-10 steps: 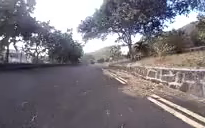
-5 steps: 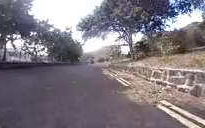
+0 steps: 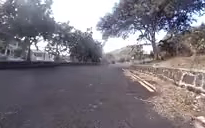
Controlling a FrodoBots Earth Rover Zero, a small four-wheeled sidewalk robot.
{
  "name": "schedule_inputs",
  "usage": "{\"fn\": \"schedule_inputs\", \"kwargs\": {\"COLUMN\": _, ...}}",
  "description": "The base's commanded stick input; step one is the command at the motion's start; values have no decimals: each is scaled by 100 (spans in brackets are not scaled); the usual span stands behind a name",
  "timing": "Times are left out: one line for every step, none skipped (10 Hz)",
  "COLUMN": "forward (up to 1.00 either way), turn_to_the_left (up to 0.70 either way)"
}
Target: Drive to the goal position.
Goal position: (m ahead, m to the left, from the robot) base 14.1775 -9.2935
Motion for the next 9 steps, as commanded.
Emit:
{"fn": "schedule_inputs", "kwargs": {"forward": 70, "turn_to_the_left": 0}}
{"fn": "schedule_inputs", "kwargs": {"forward": 70, "turn_to_the_left": 0}}
{"fn": "schedule_inputs", "kwargs": {"forward": 70, "turn_to_the_left": 0}}
{"fn": "schedule_inputs", "kwargs": {"forward": 70, "turn_to_the_left": 0}}
{"fn": "schedule_inputs", "kwargs": {"forward": 70, "turn_to_the_left": 0}}
{"fn": "schedule_inputs", "kwargs": {"forward": 70, "turn_to_the_left": 0}}
{"fn": "schedule_inputs", "kwargs": {"forward": 70, "turn_to_the_left": 0}}
{"fn": "schedule_inputs", "kwargs": {"forward": 70, "turn_to_the_left": 0}}
{"fn": "schedule_inputs", "kwargs": {"forward": 70, "turn_to_the_left": 0}}
